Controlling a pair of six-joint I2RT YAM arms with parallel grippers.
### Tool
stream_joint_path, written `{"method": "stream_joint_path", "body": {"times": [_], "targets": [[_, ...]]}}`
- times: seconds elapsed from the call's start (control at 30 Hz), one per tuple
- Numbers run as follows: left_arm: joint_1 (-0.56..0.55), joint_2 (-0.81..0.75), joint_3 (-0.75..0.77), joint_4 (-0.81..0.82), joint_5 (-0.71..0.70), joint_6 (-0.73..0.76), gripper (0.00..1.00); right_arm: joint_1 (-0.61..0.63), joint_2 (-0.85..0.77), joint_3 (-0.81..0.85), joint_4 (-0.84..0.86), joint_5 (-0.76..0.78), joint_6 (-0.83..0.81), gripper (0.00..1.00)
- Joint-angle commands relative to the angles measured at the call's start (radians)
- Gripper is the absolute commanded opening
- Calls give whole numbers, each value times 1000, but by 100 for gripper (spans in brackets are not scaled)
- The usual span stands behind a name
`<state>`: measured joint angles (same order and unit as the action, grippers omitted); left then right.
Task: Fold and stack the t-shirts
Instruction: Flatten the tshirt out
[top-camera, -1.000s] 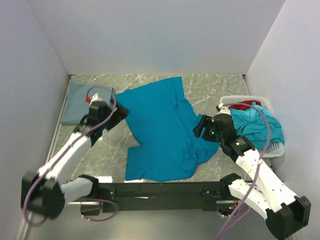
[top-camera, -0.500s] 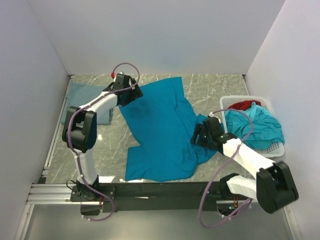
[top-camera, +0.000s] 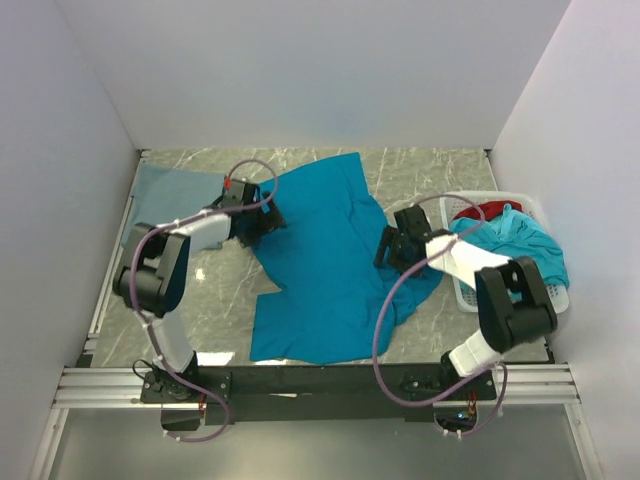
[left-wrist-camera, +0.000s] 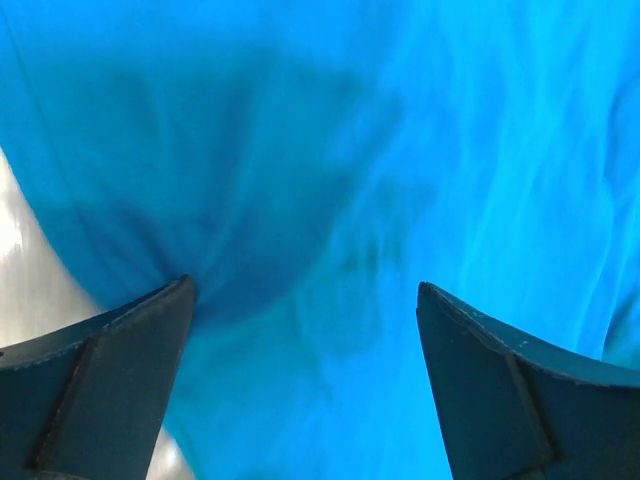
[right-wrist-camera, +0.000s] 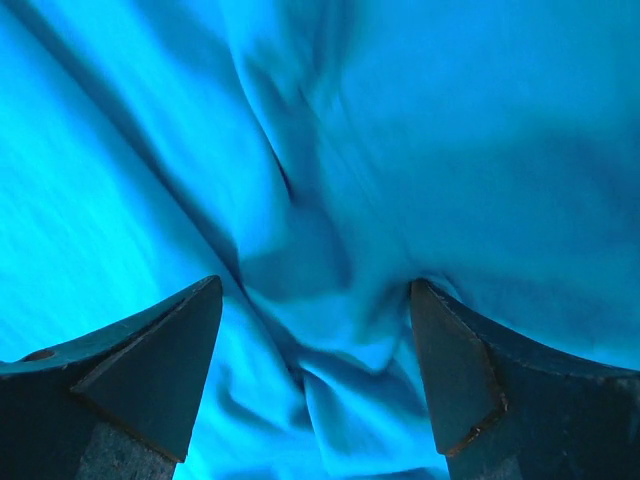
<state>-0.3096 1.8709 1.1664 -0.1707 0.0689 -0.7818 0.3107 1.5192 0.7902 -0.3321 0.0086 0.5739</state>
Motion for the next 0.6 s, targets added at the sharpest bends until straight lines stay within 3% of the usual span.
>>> {"method": "stream_joint_path", "body": {"times": [0.0,0.27,0.4,0.47,0.57], "targets": [[-39,-103,-172,-38,69,-39,100,-18,85,116,-4,-4,-45,82],[-190,-275,-495,10,160,-199,99,-19,360,431,-47,-136,-111,83],[-313,-456,-611,42,189,-296,100,-16,473,613,-68,-216,-132,86],[-388,-541,-616,33,130,-315,99,-7,515,706,-74,-248,-143,87],[-437,-680,-539,-113,-10,-269,99,24,524,831,-117,-219,-173,88]]}}
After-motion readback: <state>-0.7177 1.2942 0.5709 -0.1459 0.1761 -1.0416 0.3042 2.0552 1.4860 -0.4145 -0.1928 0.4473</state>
